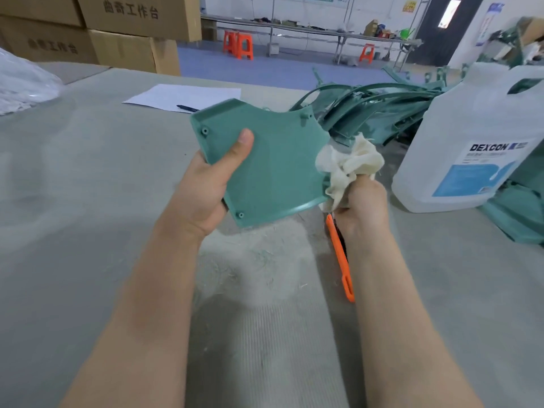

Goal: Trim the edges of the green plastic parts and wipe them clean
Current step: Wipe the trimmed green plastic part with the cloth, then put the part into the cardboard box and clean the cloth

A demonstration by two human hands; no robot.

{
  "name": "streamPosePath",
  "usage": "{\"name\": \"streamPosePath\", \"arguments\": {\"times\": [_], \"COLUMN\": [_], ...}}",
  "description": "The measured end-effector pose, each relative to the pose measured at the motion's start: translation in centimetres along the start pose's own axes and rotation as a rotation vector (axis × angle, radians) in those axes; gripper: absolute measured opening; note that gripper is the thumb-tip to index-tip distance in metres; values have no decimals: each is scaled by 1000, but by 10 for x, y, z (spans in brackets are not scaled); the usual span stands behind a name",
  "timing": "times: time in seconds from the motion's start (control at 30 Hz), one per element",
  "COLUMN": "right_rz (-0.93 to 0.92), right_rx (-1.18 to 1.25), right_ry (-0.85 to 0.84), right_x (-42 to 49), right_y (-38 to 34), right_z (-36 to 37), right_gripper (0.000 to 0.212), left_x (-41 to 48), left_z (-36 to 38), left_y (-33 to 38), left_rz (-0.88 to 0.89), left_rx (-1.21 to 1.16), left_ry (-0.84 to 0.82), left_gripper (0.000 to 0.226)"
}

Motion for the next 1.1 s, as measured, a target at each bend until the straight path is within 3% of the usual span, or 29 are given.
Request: {"name": "streamPosePath", "arguments": {"times": [0.1,0.27,0.33,0.4,0.5,0.67,0.77,0.9,1.0,1.1], "right_rz": [-60,-54,-97,-198,-260,-126,-5,227,95,14], "right_rx": [-20,102,43,-185,-375,-429,-382,-282,-331,-416], "right_ry": [92,191,40,-113,-268,-510,-806,-1283,-1440,-1627], "right_x": [8,11,4,-9,-27,-81,-148,-259,-339,-411], "right_y": [-9,-11,-8,-5,4,31,56,95,131,177], "right_z": [-20,-33,-13,8,32,96,161,233,269,289], "right_gripper": [31,13,17,21,35,21,13,53,29,19], "left_x": [-1,-2,-4,-9,-18,-56,-102,-180,-251,-316], "left_z": [-12,-32,-38,-40,-43,-79,-116,-159,-191,-220], "left_y": [2,15,10,10,31,102,142,196,226,232], "left_rz": [-11,86,64,32,68,283,423,741,934,925], "left_rx": [-83,-516,-563,-602,-653,-619,-543,-432,-307,-197], "left_ry": [87,300,471,590,587,587,757,981,1230,1517], "left_gripper": [36,33,31,30,27,26,34,36,16,6]}}
Point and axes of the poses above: each hand's wrist, its own x-axis towards the middle knuckle, its own z-axis out of the palm, y = z × x, the point moved 5 cm from there along x, towards the middle knuckle, and after that the axes turned 3 degrees about y, right-handed, at the moved point
